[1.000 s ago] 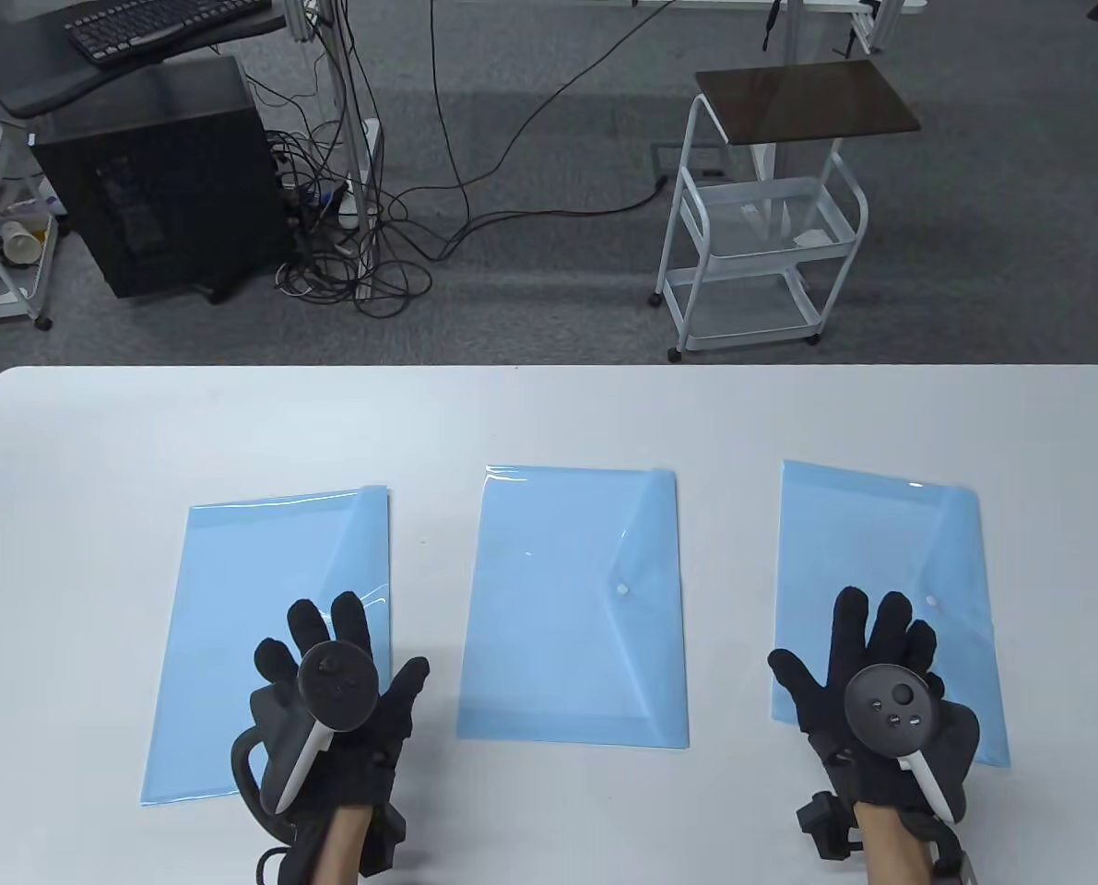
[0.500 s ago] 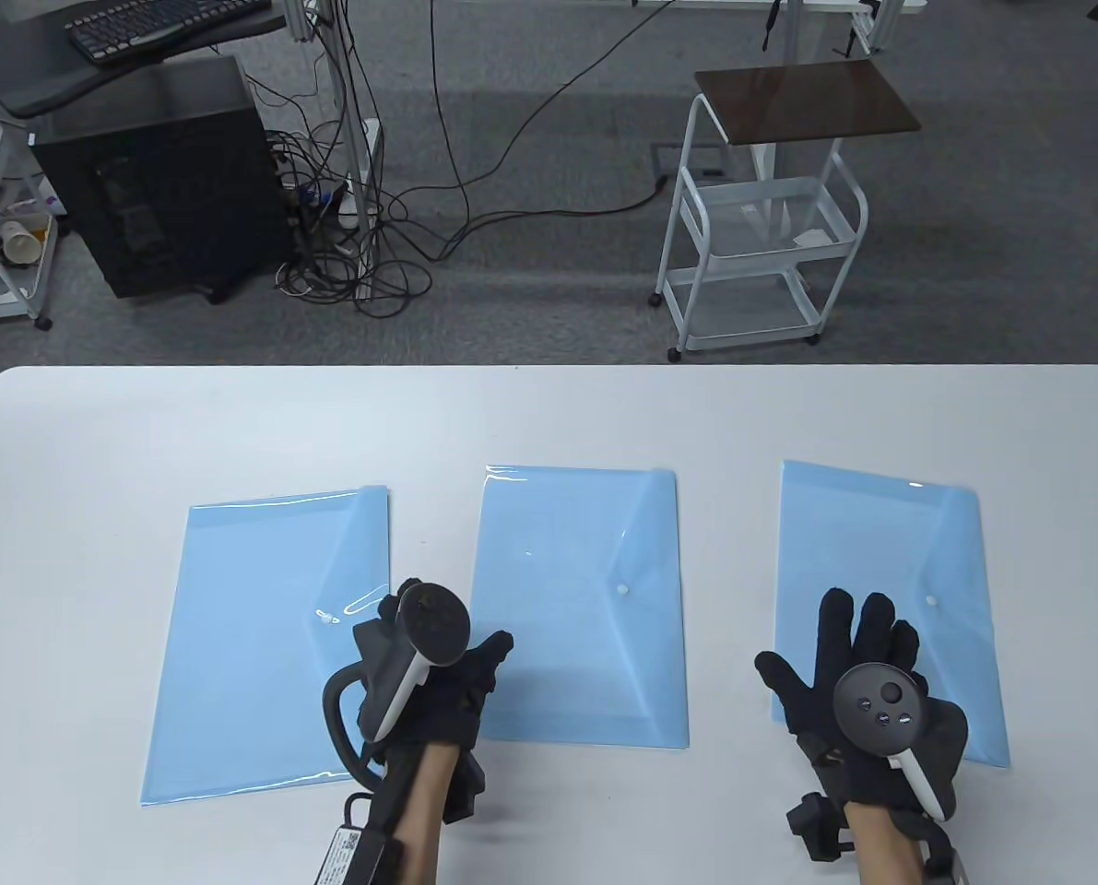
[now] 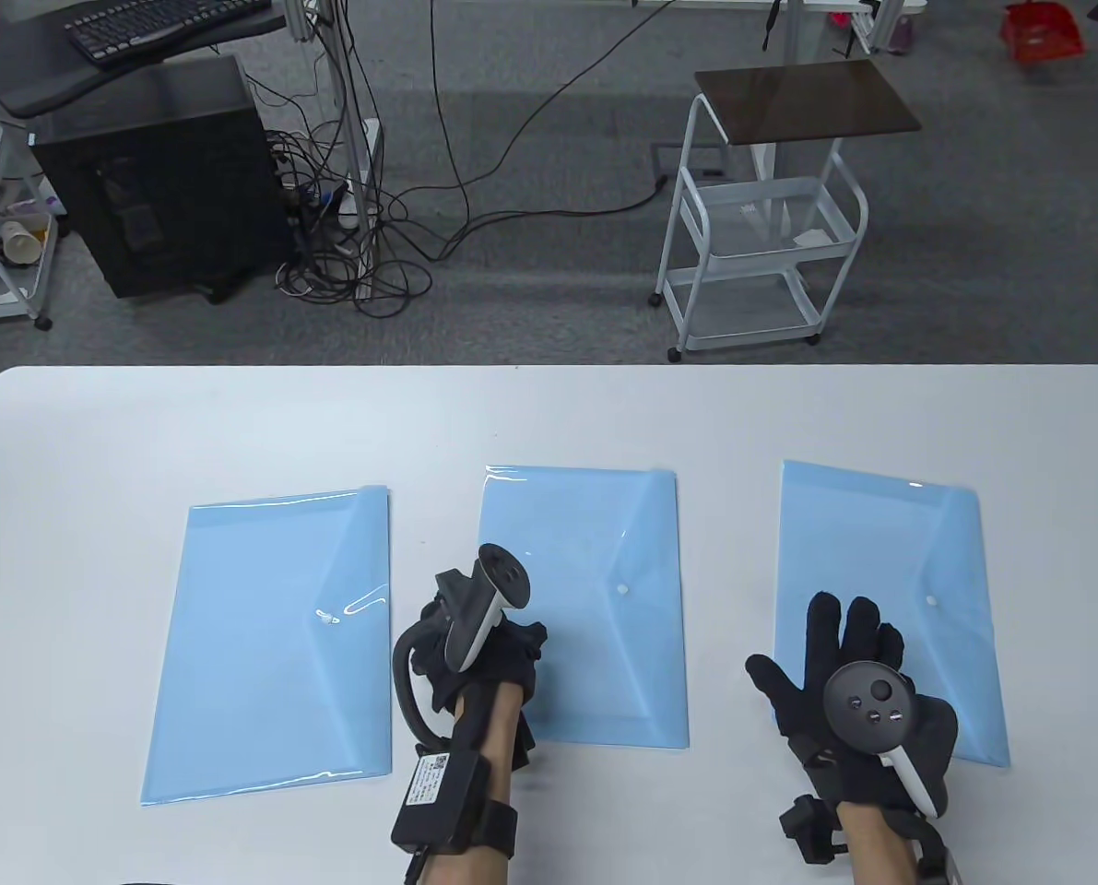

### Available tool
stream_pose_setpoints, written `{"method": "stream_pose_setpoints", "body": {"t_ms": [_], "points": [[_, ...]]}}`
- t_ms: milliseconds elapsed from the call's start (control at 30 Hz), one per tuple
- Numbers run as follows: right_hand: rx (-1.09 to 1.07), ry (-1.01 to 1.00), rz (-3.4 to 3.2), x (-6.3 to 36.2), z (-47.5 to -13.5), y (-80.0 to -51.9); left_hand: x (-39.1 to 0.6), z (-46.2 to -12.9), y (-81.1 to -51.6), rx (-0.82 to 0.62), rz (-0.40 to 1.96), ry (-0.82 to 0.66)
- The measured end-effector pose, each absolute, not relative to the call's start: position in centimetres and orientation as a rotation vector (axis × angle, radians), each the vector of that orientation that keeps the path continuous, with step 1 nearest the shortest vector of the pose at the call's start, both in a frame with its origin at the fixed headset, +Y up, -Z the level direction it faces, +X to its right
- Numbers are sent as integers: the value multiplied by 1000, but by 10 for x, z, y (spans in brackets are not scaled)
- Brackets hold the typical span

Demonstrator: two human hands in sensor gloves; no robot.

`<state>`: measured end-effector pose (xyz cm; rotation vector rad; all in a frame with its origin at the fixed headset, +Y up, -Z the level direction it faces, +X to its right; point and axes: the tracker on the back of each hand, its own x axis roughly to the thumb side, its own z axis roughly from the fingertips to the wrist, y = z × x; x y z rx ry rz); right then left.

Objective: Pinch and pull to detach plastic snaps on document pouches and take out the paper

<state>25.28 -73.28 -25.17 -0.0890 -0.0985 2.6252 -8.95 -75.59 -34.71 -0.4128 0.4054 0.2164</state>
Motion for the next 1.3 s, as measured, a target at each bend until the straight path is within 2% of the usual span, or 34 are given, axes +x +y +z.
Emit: {"method": "stream_pose_setpoints", "body": {"t_ms": [167,433,567,967,1100,1300], "points": [[-76,-99,2607,253,-250,-732,-76,-358,-766,-435,141,468],[-77,-90,2591,252,-252,-733,-88,-366,-770,-482,309,545],[-80,-88,2585,251,-252,-733,-98,-366,-770,-450,356,565],[-82,-59,2577,250,-254,-736,-94,-361,-763,-365,293,495],[-79,-69,2576,250,-253,-734,-103,-353,-756,-373,523,452],[-84,-75,2576,251,-253,-734,-125,-331,-731,-294,817,353]]}}
